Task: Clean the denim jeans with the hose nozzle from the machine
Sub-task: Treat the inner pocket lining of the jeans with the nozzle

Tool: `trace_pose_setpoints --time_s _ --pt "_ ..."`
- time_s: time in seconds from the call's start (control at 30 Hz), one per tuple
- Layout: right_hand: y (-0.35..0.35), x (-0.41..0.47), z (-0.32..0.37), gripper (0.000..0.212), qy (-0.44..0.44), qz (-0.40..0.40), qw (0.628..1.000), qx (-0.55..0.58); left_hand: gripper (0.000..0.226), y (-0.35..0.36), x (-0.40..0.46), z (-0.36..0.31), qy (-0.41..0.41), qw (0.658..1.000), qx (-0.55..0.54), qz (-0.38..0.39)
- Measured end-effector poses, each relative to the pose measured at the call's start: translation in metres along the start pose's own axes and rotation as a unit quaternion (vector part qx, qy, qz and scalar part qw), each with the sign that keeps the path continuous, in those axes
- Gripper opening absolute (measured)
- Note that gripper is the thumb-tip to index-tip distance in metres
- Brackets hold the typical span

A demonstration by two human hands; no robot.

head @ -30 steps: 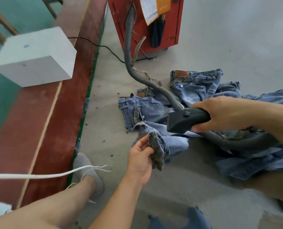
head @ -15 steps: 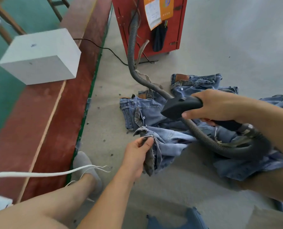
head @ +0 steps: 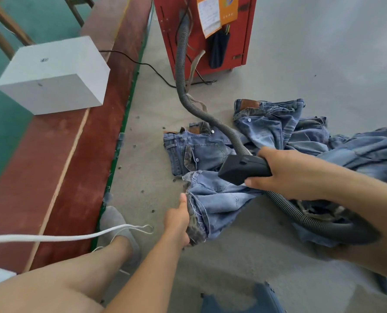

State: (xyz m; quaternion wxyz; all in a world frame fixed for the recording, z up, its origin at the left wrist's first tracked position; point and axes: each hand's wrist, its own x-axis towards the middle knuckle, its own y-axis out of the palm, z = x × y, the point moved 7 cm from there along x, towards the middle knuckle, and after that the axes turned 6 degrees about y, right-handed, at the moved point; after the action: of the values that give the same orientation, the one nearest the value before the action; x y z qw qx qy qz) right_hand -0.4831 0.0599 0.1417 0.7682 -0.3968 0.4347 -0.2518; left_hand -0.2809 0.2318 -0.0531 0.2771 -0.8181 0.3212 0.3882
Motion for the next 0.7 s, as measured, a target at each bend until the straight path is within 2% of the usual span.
trace_pose_setpoints --time_s 0.07,0.1,0.17,0.2,0.27,0.33,0.4,0.47,0.53,0.63,0.7 --pt "0.007 0.003 -0.002 0.043 0.003 -0.007 1.0 0.004 0.078 0.011 -0.002 0.003 -0.051 0.991 -0.006 0.125" --pt "0.008 0.004 -0.004 0.044 0.007 -0.011 1.0 0.008 0.075 0.016 -0.006 0.0 -0.059 0.978 -0.002 0.198" --pt "0.005 0.006 -0.006 0.043 0.012 -0.025 1.0 0.013 0.057 0.021 -0.015 -0.008 -0.023 0.945 0.05 0.322" --pt "0.002 0.007 -0.007 0.042 0.011 -0.032 0.999 0.016 0.05 0.021 -0.017 -0.01 0.001 0.929 0.095 0.357" --pt "-0.004 0.007 -0.008 0.041 0.005 -0.039 0.998 0.04 0.035 0.017 -0.014 -0.011 0.063 0.918 0.184 0.346" --pt "-0.009 0.007 -0.009 0.04 0.002 -0.045 0.997 0.057 0.015 0.009 -0.009 -0.019 0.124 0.924 0.237 0.274" --pt "-0.011 0.005 -0.01 0.04 0.0 -0.05 0.997 0.06 0.019 -0.002 -0.004 -0.03 0.158 0.931 0.254 0.21" --pt "-0.01 0.002 -0.009 0.038 -0.01 -0.044 0.998 0.054 0.028 -0.005 0.001 -0.035 0.135 0.965 0.128 0.186" --pt "-0.005 -0.003 -0.005 0.038 -0.025 -0.016 0.999 0.029 0.028 0.004 -0.006 -0.041 0.094 0.97 -0.04 0.219" --pt "0.007 -0.008 0.001 0.039 -0.054 0.022 0.998 -0.03 0.024 0.023 -0.026 -0.063 0.084 0.92 -0.221 0.312" --pt "0.013 -0.011 0.002 0.038 -0.067 0.04 0.996 -0.038 0.028 0.031 -0.034 -0.079 0.095 0.895 -0.291 0.325"
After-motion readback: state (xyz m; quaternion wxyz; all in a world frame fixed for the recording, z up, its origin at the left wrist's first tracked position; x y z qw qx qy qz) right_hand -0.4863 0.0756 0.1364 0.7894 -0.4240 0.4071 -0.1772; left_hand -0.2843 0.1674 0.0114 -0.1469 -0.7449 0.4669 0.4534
